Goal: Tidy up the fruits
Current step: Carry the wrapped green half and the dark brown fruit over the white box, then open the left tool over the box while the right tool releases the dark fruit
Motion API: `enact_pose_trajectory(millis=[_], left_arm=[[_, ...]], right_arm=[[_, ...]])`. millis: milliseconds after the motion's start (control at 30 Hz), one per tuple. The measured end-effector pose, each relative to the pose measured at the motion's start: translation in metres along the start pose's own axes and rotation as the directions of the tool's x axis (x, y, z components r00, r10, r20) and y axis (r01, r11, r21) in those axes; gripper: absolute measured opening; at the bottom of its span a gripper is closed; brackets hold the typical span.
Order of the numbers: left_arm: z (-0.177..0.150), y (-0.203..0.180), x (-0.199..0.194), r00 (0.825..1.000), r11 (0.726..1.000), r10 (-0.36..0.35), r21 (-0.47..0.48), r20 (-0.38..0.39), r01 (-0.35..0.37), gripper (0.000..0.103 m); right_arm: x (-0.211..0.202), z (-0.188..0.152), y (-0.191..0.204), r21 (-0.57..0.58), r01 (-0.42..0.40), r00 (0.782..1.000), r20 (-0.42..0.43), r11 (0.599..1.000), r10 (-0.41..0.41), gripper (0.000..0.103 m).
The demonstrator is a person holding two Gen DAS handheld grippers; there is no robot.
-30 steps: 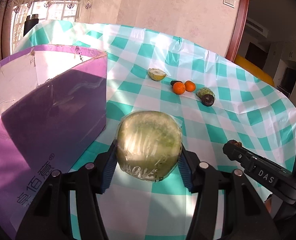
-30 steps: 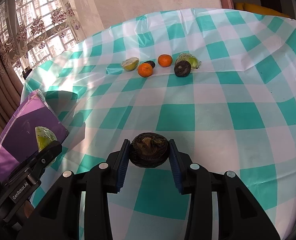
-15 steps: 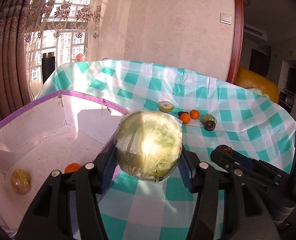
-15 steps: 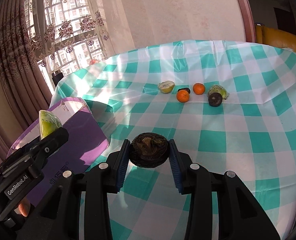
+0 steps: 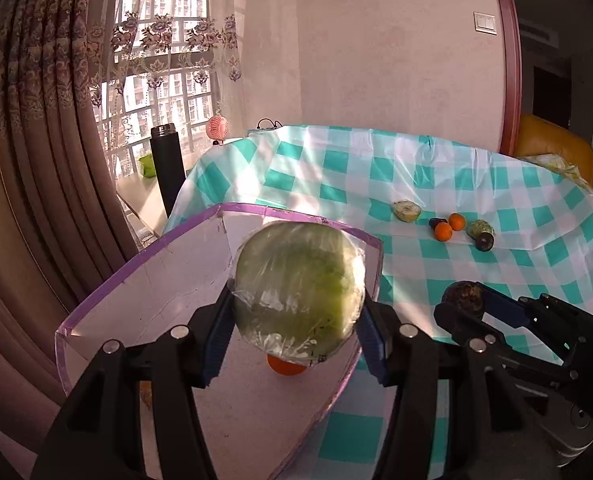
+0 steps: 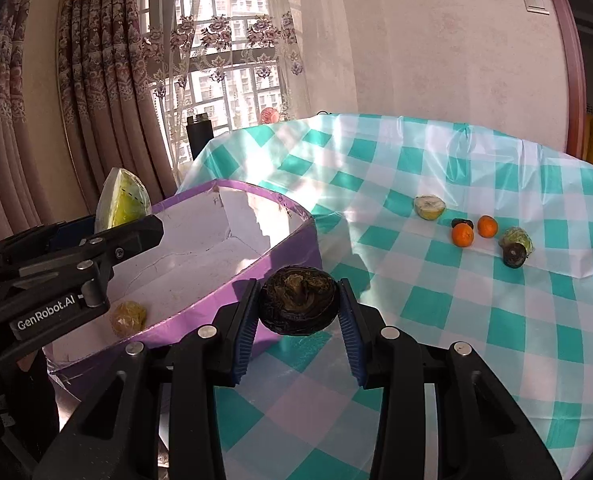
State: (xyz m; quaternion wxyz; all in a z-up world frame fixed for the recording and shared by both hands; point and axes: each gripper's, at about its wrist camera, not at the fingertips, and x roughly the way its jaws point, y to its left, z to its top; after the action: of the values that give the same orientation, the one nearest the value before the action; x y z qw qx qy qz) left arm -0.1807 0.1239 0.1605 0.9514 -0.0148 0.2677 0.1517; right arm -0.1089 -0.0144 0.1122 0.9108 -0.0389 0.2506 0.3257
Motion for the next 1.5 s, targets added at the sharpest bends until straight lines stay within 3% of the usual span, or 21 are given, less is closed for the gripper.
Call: enact_pose_trajectory(millis=[200,400,567,667,833,1033,1100,1167,1233,1333,1500], left_arm=[[-0.004,0.048,0.004,0.993,0.995,0.094,-0.003,-0.075,-0.095,0.056],[-0.017,0.099,0.025,0.967,0.986,0.157,-0.018,-0.2,-0.164,0.056],[-0.028,0.138,0.044,0.941,0.98,0.168,-0.054,-0.293,-0.192,0.056],[-0.034,0.15,0.05,0.924,0.974,0.194,-0.049,-0.329,-0.222,0.056],[-0.041,0.152,0.059,0.923,0.979,0.165,-0.055,-0.349,-0.196,0.056],[-0.052,0.147,0.075,0.912,0.983,0.146,-0.048,-0.383,-0.177,0.056],[-0.054,0.144,0.078,0.909,0.981,0.162,-0.034,-0.383,-0.189,0.057],[-0.053,0.143,0.078,0.913,0.983,0.156,-0.035,-0.378,-0.182,0.061],[-0.051,0.142,0.076,0.919,0.985,0.143,-0.039,-0.367,-0.169,0.076],[-0.048,0.141,0.071,0.922,0.98,0.171,-0.035,-0.348,-0.195,0.092],[-0.046,0.144,0.068,0.918,0.973,0.199,-0.042,-0.342,-0.226,0.093]], right_arm=[[0.016,0.013,0.048,-0.091,-0.059,0.998,-0.034,0.994,0.056,0.039],[0.047,0.021,0.102,-0.242,-0.078,0.984,-0.172,0.967,0.036,0.039],[0.082,0.016,0.139,-0.356,-0.114,0.932,-0.361,0.927,-0.024,0.039],[0.098,0.01,0.152,-0.378,-0.142,0.902,-0.43,0.915,-0.038,0.039],[0.111,-0.005,0.173,-0.436,-0.165,0.874,-0.48,0.885,-0.074,0.039],[0.123,-0.021,0.175,-0.446,-0.162,0.855,-0.509,0.88,-0.101,0.04],[0.124,-0.022,0.172,-0.436,-0.161,0.854,-0.511,0.886,-0.096,0.041],[0.123,-0.021,0.171,-0.437,-0.153,0.858,-0.504,0.887,-0.1,0.05],[0.122,-0.021,0.169,-0.431,-0.147,0.862,-0.498,0.89,-0.098,0.069],[0.12,-0.022,0.163,-0.406,-0.146,0.862,-0.5,0.902,-0.085,0.07],[0.111,-0.019,0.159,-0.388,-0.161,0.883,-0.467,0.907,-0.043,0.071]])
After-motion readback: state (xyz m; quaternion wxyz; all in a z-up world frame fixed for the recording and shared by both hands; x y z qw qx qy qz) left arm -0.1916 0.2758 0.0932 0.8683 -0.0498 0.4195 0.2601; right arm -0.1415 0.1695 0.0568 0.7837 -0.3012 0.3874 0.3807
